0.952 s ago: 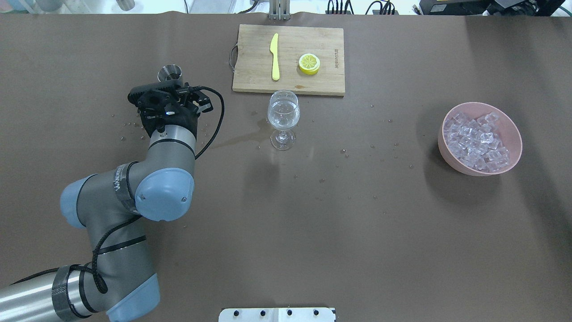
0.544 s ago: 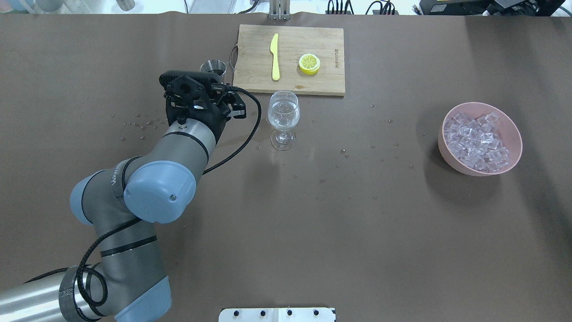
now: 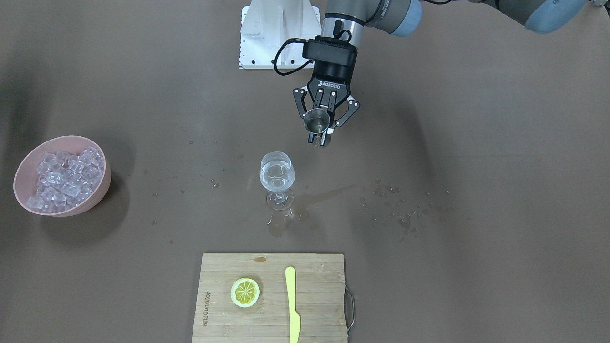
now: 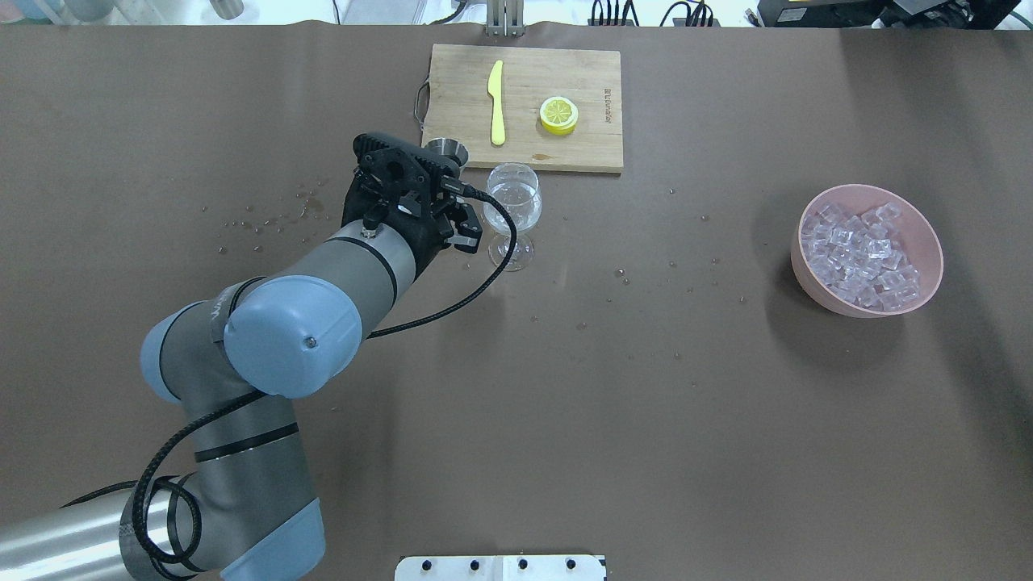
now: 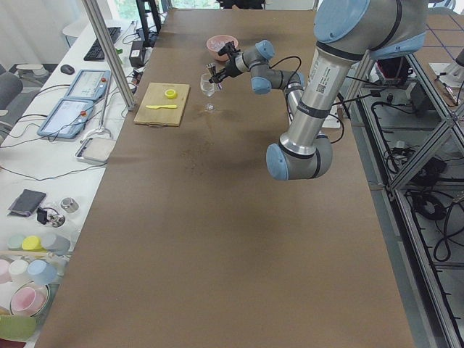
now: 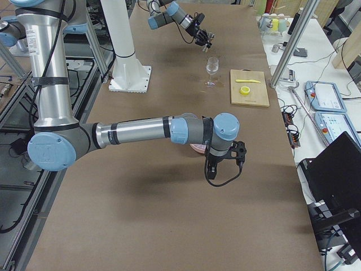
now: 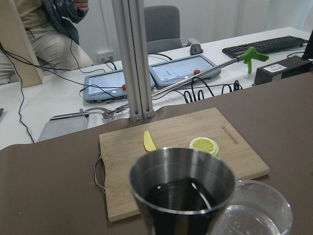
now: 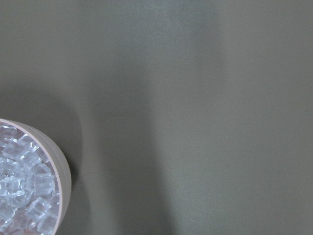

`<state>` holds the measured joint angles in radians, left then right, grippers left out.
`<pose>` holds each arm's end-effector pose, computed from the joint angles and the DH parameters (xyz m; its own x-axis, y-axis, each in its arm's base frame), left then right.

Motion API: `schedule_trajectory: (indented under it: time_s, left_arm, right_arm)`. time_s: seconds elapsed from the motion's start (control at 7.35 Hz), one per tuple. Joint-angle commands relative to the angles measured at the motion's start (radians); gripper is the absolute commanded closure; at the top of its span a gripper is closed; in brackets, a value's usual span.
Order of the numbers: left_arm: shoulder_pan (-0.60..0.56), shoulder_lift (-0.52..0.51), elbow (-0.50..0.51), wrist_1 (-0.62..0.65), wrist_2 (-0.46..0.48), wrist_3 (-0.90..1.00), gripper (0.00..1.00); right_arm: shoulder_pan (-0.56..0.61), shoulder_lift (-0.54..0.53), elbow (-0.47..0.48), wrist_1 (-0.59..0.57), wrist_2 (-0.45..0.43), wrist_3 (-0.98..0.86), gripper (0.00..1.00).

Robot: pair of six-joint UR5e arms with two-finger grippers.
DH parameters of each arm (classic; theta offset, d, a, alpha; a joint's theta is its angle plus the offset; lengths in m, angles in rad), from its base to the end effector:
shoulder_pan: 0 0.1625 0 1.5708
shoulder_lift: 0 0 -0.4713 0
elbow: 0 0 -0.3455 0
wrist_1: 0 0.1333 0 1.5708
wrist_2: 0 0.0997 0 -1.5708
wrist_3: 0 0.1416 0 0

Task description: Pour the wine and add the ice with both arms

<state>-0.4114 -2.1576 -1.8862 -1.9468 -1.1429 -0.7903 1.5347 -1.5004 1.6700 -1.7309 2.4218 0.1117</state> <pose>0.4981 -0.4269 0.2255 0.7001 0.3930 -0.5961 0.3313 0.5608 0.7588 0.0097 -0.4749 0.6667 0.6585 0.0807 0.7483 -0.0375 0.9965 -0.0744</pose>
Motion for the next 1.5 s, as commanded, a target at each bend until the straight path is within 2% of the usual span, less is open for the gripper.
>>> schedule_trajectory:
  time_s: [0.0,0.27,0.68,1.09,1.36]
  left_arm:
    - [-0.004,-0.039,-0.002,0.075,-0.109,0.062,1.00]
    - [-0.047,-0.166,-0.002,0.332,-0.213,0.063,1.00]
    - [-0.072,-0.197,-0.001,0.463,-0.294,0.137,1.00]
    - [-0.078,-0.277,0.047,0.621,-0.294,0.199,1.00]
    - [-0.096,-0.316,0.105,0.656,-0.294,0.239,1.00]
  right_arm:
    - [-0.001,0.000,0.000,0.001,0.000,0.002,0.00]
    - [-0.001,-0.001,0.000,0.001,0.000,0.002,0.00]
    - [-0.004,-0.001,-0.003,-0.001,-0.001,0.003,0.00]
    - [-0.004,-0.001,-0.003,-0.001,-0.001,0.003,0.00]
    - [-0.004,-0.003,-0.006,-0.003,-0.001,0.003,0.00]
